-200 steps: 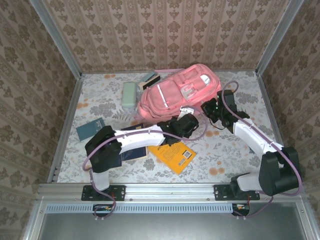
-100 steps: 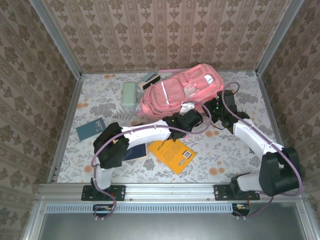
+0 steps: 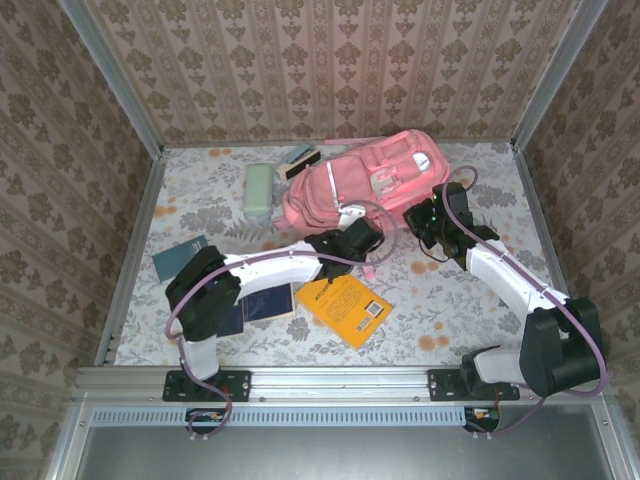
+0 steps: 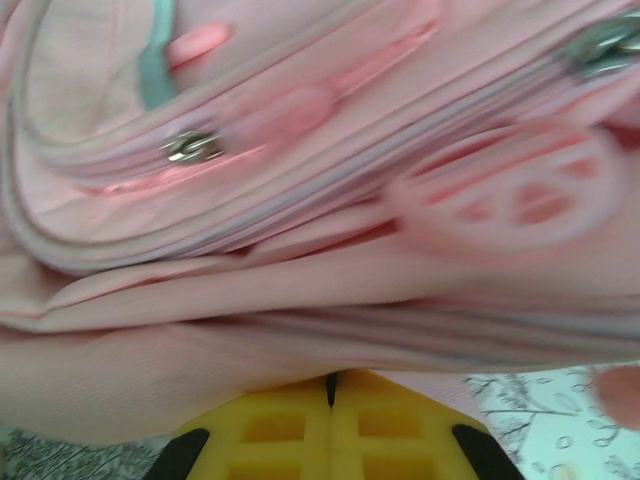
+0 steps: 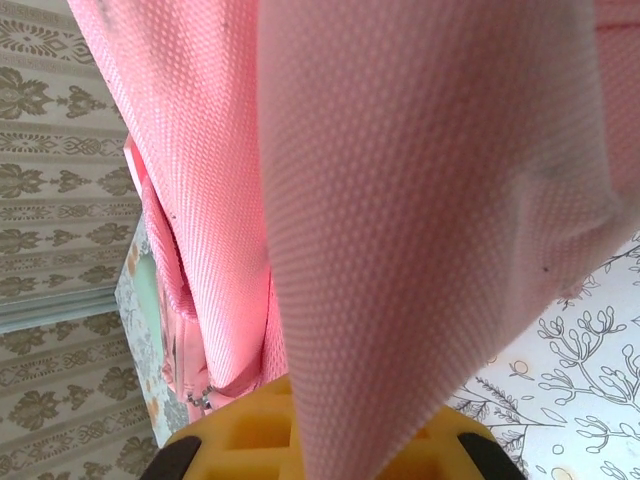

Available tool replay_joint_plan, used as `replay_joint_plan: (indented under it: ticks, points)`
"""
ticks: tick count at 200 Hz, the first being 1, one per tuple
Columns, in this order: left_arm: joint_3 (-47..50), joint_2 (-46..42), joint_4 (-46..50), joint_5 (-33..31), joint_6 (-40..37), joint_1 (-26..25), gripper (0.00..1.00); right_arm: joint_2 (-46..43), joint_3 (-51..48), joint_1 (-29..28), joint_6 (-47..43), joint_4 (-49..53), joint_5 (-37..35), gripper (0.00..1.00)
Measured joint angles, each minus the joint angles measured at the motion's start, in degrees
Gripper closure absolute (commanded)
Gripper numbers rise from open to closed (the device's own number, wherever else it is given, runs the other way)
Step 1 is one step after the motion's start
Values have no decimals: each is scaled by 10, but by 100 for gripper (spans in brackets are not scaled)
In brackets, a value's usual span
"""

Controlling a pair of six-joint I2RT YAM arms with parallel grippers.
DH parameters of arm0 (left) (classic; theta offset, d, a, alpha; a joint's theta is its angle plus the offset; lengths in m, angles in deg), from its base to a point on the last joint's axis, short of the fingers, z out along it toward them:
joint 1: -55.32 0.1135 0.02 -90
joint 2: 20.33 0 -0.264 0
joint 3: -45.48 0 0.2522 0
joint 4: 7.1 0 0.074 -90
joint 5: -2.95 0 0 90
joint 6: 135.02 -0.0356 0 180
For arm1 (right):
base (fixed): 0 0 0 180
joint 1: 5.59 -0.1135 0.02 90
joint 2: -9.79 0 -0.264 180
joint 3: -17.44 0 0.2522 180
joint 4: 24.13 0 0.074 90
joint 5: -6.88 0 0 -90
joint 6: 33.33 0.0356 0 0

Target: Pack books, pencil case, and school supplies into a backpack

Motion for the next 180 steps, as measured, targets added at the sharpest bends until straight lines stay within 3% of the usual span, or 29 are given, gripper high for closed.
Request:
replay_joint_plan:
  ticks: [8, 20, 40, 78, 121, 180]
  points:
    - [16, -11, -7, 4, 0, 5, 100, 0, 0, 0, 0, 1, 0, 100]
    - [40, -29, -22, 11, 0, 10, 87, 0, 0, 0, 0, 1, 0, 100]
    - [75, -50, -56, 17, -1, 10, 76, 0, 0, 0, 6, 1, 0, 100]
    - [99, -57, -111, 9, -6, -16, 67, 1, 7, 0, 18, 3, 2, 100]
    - [92, -44, -154, -23, -24, -61, 50, 11, 23, 0, 30, 7, 9, 100]
    - [40, 32, -178, -37, -38, -64, 49, 16, 37, -2, 30, 16, 13, 100]
